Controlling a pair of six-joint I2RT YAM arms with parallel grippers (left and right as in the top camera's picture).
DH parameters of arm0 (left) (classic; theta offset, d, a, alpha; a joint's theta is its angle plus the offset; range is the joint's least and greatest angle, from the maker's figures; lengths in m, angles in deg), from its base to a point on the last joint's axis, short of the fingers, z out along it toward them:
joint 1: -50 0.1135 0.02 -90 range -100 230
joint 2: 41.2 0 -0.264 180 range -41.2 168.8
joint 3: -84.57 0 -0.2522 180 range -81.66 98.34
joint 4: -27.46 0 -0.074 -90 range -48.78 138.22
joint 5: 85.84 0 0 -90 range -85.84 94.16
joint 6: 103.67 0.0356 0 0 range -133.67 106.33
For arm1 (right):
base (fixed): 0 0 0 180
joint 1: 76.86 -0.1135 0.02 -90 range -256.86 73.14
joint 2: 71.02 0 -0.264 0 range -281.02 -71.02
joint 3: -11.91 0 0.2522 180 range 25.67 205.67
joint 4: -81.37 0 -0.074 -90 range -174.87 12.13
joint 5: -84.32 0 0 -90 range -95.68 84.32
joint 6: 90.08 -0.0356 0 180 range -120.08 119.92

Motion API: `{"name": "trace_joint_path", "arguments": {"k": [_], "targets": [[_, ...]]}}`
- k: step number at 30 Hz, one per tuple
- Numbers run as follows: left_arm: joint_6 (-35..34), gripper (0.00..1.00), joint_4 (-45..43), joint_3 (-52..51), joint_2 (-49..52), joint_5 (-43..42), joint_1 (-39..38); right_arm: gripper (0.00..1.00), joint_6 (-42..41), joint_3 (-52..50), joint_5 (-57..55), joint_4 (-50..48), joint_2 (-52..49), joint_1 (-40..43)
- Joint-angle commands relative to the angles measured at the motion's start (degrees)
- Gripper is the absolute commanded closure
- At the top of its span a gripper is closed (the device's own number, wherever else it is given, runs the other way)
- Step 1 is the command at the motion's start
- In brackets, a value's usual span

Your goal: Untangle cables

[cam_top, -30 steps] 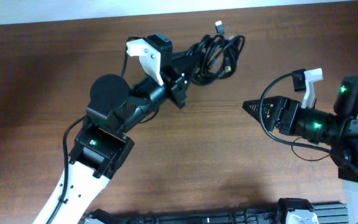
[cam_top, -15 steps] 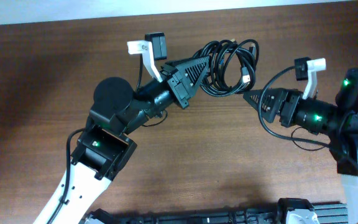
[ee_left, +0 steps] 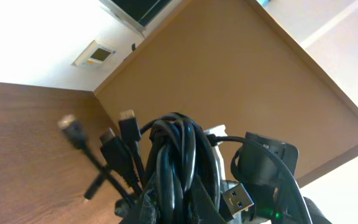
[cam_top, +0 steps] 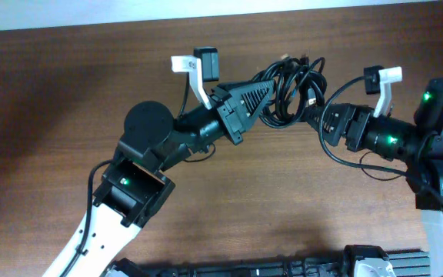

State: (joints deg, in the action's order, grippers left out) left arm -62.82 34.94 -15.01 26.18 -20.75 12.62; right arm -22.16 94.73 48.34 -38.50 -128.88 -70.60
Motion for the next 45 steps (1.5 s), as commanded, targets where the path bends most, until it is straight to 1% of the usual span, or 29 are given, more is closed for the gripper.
{"name": "trace_joint_path", "arguments": {"k": [1, 6, 9, 10, 11, 12, 14, 18, 19, 20, 21, 23, 24, 25, 27, 30, 31, 32, 33, 34, 35, 37, 38, 39, 40, 41, 42, 44, 45], "targets": [[-1.1, 1.00, -1.2, 0.9, -1.3, -2.8, -2.3, 0.24, -1.4, 0.6, 2.1, -3.1, 0.0, -0.3], [-0.9, 1.00, -3.5, 0.9, -1.3, -2.8, -4.4, 0.24, -2.9, 0.6, 2.8, -5.6, 0.0, -0.3], [-0.9, 1.00, -3.6, 0.9, -1.2, -2.7, -4.5, 0.34, -2.9, 0.6, 3.6, -5.7, 0.0, -0.3], [-0.9, 1.00, -3.6, 0.9, -1.1, -2.7, -4.5, 0.41, -2.9, 0.6, 4.4, -6.0, 0.0, -0.3], [-0.8, 1.00, -3.6, 0.9, -0.9, -2.7, -4.5, 0.54, -2.9, 0.6, 4.8, -6.1, 0.0, -0.3], [-0.5, 1.00, -3.6, 0.9, -0.7, -2.5, -4.5, 0.73, -2.9, 0.6, 5.4, -6.3, 0.0, -0.3], [-0.5, 1.00, -3.5, 0.9, -0.3, -2.1, -4.5, 0.94, -2.9, 0.6, 5.6, -6.3, 0.0, -0.3], [0.2, 1.00, -3.4, 0.9, -0.3, 0.9, -4.4, 0.96, -2.9, 0.6, 5.5, -6.3, 0.0, -0.3], [2.0, 0.89, -3.2, 0.9, -0.3, 2.1, -4.2, 0.96, -2.9, 0.6, 5.3, -6.3, 0.0, -0.3], [3.1, 0.86, -3.1, 0.9, -0.3, 2.5, -3.9, 0.96, -2.8, 0.6, 5.3, -6.3, 0.0, -0.3], [3.8, 0.78, -3.1, 0.9, -0.3, 2.5, -3.2, 0.96, -2.8, 0.6, 5.3, -6.3, 0.0, -0.2], [3.8, 0.72, -2.6, 0.9, -0.3, 2.4, -1.9, 0.96, -2.8, 0.6, 5.1, -6.3, 0.0, -0.2], [3.8, 0.66, -2.1, 0.9, -0.3, 2.4, -1.0, 0.96, -2.8, 0.6, 4.5, -6.3, 0.0, -0.2], [3.8, 0.64, -1.7, 0.9, -0.3, 2.4, -0.2, 0.96, -2.8, 0.6, 3.9, -6.3, 0.0, -0.2], [5.0, 0.53, -0.5, 0.9, -0.3, 1.6, 1.2, 0.96, -2.8, 0.6, 2.0, -6.3, 0.0, -0.2], [23.7, 0.34, -0.2, 0.9, -0.3, -9.2, 3.1, 0.96, -2.9, 0.6, -2.2, -6.1, 0.0, -0.2], [33.3, 0.28, 1.1, 0.9, -0.3, -16.9, 3.6, 0.96, -3.2, 0.6, -4.0, -6.0, 0.0, -0.2], [38.9, 0.22, 2.5, 0.9, -0.3, -20.9, 3.7, 0.96, -4.2, 0.6, -5.9, -5.8, 0.0, -0.2], [48.2, 0.19, 5.9, 0.9, -0.3, -25.8, 3.7, 0.96, -5.4, 0.6, -8.4, -5.3, 0.0, -0.2], [53.3, 0.18, 8.3, 0.9, -0.3, -27.5, 3.7, 0.96, -6.3, 0.6, -10.6, -4.7, 0.0, -0.2], [57.5, 0.10, 11.0, 0.9, -0.3, -27.9, 3.6, 0.96, -7.5, 0.6, -12.4, -3.9, 0.0, -0.2], [66.6, 0.02, 17.2, 0.9, -0.3, -27.8, 3.6, 0.96, -8.8, 0.6, -14.9, -2.0, 0.0, -0.2], [70.9, 0.01, 19.7, 0.9, -0.3, -27.6, 3.6, 0.96, -8.9, 0.6, -15.7, -1.1, 0.0, -0.2], [74.1, 0.01, 21.2, 0.9, -0.3, -27.3, 3.6, 0.96, -8.9, 0.6, -16.4, -0.2, 0.0, -0.2], [77.8, 0.01, 22.8, 0.9, -0.3, -25.1, 3.3, 0.96, -8.9, 0.6, -16.9, 0.5, 0.0, -0.2], [80.6, 0.04, 24.0, 0.9, -0.3, -20.8, 2.5, 0.96, -9.1, 0.6, -17.5, 1.3, 0.0, -0.2], [84.2, 0.05, 25.4, 0.9, -0.3, -14.0, 1.0, 0.96, -9.2, 0.6, -17.7, 1.8, 0.0, -0.2], [93.2, 0.01, 27.5, 0.9, 0.1, 1.3, -3.4, 0.96, -9.9, 0.6, -17.7, 2.2, 0.0, -0.3], [96.0, 0.01, 27.6, 0.9, 0.3, 6.1, -5.2, 0.96, -9.9, 0.6, -17.7, 2.3, 0.0, -0.3]]}}
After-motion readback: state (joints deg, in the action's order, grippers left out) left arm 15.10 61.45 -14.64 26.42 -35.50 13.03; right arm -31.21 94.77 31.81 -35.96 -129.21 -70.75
